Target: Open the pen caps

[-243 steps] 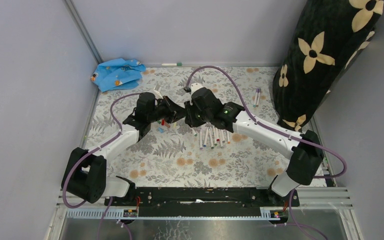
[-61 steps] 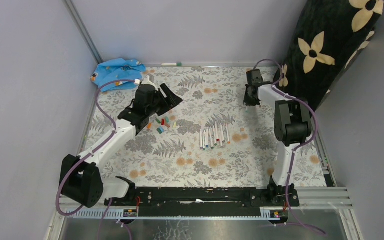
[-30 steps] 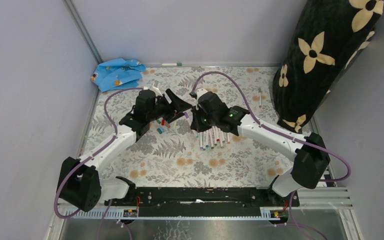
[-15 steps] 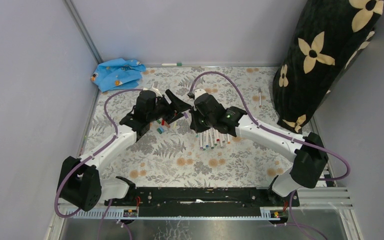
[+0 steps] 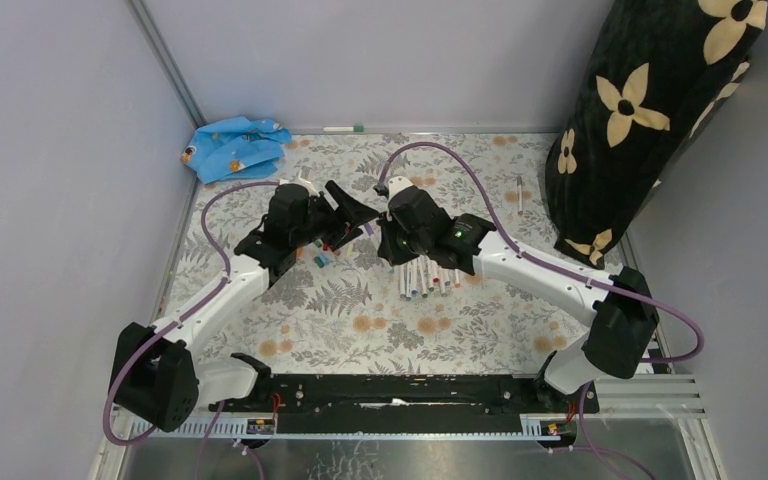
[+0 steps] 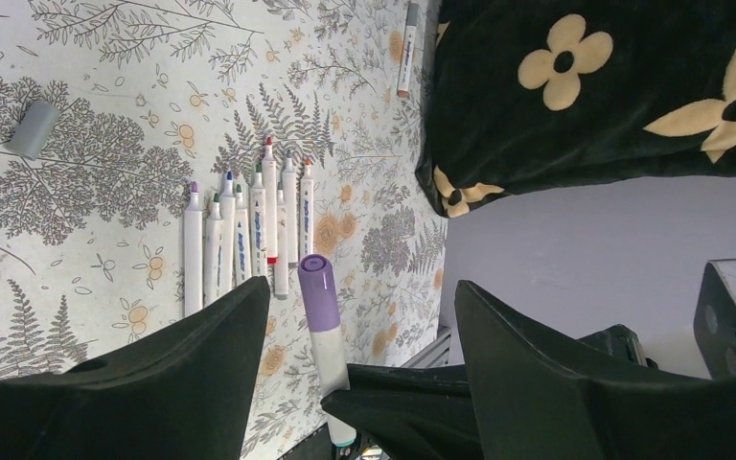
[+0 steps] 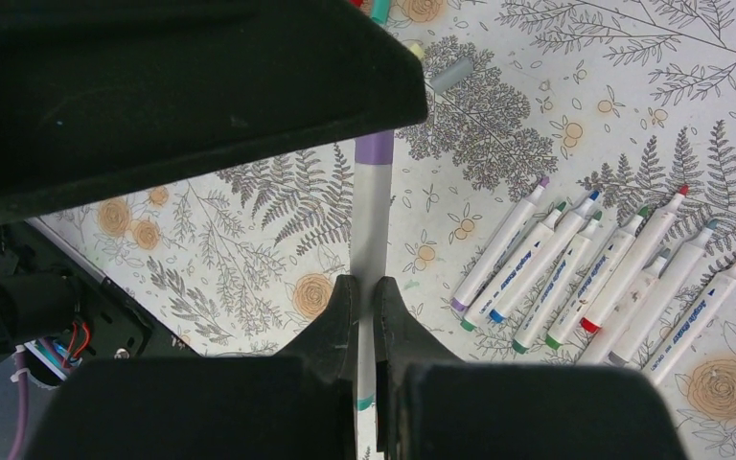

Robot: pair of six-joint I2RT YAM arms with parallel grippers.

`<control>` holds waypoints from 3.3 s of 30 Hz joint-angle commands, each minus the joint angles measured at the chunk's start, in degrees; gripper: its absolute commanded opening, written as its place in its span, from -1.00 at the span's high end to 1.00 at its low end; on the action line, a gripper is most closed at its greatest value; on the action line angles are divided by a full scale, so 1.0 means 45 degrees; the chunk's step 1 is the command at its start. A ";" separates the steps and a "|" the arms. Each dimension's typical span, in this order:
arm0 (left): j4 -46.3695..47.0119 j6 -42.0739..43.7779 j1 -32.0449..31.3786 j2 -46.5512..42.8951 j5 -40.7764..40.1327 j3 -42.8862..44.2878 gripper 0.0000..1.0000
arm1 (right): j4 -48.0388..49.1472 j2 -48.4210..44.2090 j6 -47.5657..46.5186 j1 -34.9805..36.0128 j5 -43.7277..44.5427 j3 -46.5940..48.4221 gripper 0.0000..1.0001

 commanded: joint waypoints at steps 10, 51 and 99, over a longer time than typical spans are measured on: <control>0.0454 -0.0435 -0.0053 0.0393 -0.0195 -0.0182 -0.49 | 0.0728 -0.0563 0.0112 0.0325 -0.0293 0.0381 1.00; 0.1653 -0.0848 -0.0060 0.0412 0.0446 -0.0431 1.00 | 0.0946 0.0262 -0.0026 0.0494 -0.0655 0.0832 0.35; -0.2737 0.2839 0.1558 0.3972 -0.3806 0.0077 0.96 | 0.1362 0.1547 0.1824 0.0457 0.3163 -0.1860 1.00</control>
